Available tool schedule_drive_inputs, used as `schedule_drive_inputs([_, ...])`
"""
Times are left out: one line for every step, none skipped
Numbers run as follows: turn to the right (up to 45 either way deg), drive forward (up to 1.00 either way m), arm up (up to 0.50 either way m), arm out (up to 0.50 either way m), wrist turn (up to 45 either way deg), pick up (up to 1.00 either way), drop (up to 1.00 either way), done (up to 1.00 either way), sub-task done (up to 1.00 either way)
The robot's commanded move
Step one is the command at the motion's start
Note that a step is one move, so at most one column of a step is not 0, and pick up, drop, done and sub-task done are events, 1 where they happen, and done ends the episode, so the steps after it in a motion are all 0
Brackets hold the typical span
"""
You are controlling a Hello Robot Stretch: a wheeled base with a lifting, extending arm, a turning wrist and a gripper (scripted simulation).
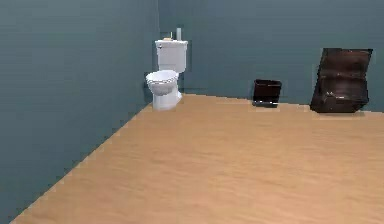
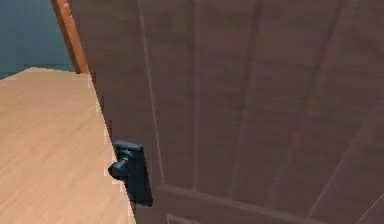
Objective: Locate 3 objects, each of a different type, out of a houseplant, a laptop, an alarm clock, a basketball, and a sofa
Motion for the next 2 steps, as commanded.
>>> schedule_drive_inputs([-45.0,0.00,0.00,0.00,0.0,0.00,0.00,0.00,0.00])
schedule_drive_inputs([-3.0,0.00,0.00,0.00,0.0,0.00,0.00,0.00,0.00])
